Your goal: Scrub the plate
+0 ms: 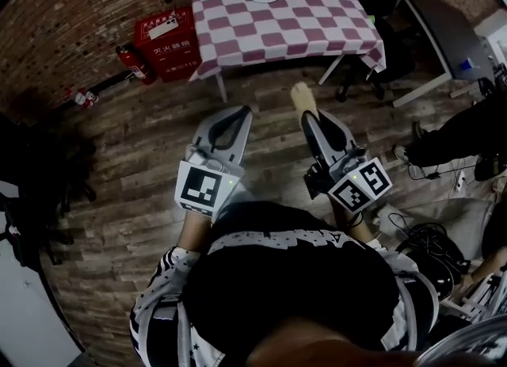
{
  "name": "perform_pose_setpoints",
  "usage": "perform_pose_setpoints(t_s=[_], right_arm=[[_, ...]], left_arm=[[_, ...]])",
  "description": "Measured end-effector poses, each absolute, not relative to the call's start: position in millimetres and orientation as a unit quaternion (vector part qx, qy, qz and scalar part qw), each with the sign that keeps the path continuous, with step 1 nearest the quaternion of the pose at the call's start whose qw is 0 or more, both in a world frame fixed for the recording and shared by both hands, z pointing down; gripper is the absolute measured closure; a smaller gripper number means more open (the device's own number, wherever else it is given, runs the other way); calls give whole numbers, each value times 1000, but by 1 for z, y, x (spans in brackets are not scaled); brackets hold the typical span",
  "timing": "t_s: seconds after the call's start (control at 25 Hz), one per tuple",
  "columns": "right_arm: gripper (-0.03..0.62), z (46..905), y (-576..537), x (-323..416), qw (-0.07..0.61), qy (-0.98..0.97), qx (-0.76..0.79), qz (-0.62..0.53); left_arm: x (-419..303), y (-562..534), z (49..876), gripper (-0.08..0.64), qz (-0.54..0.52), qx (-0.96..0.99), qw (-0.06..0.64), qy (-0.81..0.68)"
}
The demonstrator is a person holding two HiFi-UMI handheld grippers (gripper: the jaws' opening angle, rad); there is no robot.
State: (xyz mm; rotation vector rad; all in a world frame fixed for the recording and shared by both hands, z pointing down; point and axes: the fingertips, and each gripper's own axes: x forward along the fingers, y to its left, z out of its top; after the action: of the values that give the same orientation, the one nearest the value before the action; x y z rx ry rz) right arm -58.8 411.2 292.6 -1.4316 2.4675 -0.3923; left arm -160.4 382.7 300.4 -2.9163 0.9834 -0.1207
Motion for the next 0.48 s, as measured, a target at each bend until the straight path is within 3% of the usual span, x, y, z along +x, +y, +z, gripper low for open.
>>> perform_pose_setpoints(t_s=[0.48], right_arm=[[538, 300, 347, -78, 115, 807, -563, -135]], left_arm=[[-182, 302, 310, 546, -16, -966, 0, 259]])
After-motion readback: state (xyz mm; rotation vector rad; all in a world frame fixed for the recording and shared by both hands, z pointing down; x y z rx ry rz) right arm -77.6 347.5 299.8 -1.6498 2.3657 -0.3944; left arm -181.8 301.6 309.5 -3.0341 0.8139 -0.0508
